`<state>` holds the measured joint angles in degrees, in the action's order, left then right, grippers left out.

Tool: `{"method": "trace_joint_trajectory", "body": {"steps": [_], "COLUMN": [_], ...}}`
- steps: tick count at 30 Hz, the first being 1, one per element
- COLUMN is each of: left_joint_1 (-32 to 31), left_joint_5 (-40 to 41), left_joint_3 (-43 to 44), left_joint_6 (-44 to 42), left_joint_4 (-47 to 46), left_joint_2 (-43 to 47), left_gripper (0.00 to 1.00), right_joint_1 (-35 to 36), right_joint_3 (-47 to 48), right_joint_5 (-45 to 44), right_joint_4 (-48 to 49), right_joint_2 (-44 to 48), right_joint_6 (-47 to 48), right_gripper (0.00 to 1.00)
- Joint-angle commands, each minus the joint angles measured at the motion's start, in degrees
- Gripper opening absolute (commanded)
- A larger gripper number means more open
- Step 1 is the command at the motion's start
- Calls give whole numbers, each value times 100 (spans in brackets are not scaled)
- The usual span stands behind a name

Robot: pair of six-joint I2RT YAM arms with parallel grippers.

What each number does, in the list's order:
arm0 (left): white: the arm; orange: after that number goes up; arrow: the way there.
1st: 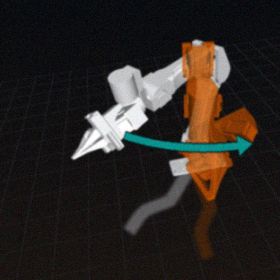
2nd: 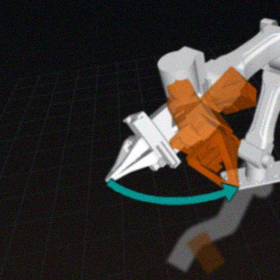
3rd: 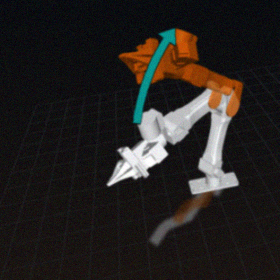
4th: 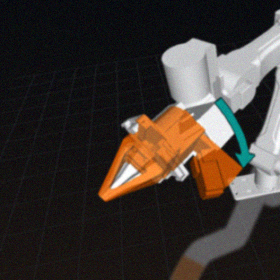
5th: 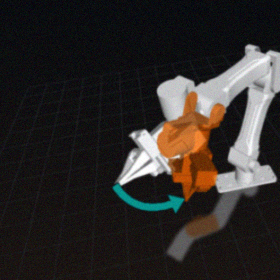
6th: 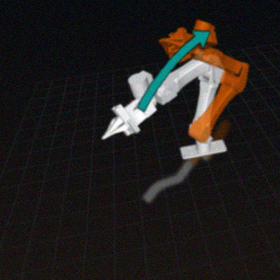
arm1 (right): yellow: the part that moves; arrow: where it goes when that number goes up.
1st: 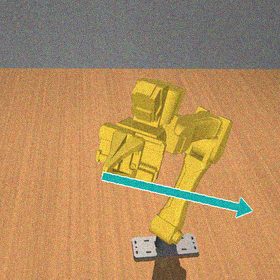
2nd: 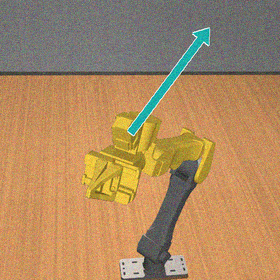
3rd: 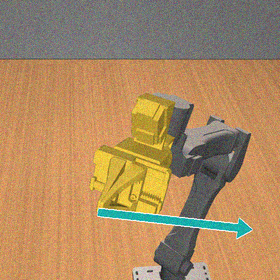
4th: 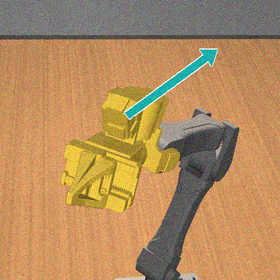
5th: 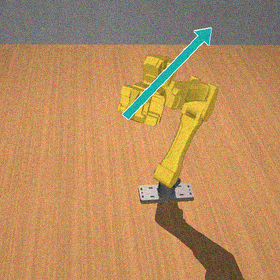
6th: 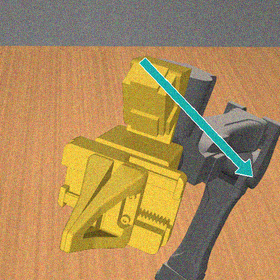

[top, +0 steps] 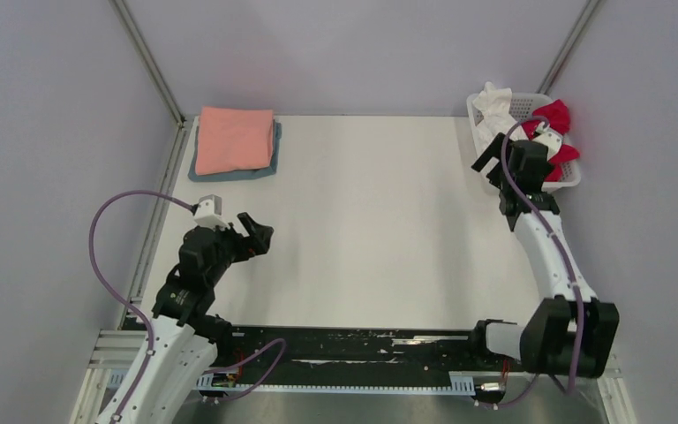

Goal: Fold and stack the t-shirts
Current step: Grab crumpled tshirt from bin with the right arm, then move the tshirt to the center of the board

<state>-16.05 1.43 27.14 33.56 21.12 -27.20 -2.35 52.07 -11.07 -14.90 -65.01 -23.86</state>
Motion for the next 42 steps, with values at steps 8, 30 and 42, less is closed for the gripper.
{"method": "trace_joint_trajectory", "body": {"steps": [8,30,42], "left_joint_1": [-19,-20,-12], "left_joint_5": [320,319,212], "left_joint_3": [63,24,-6], "left_joint_6": [-25,51,66], "left_joint_4": [-174,-15,-52], "left_joint_2": [-250,141,166], "left_gripper": [100,100,100], "right_joint_1": [-739,-745,814], "right_joint_3": [2970,5354,5520], "right_joint_5": [-192,2303,5719], "right_joint_4": [-408,-572,-26], "right_joint_2": [-3692,-2076,-1135], "right_joint_6": [524,1012,31], "right_gripper": [100,0,0]}}
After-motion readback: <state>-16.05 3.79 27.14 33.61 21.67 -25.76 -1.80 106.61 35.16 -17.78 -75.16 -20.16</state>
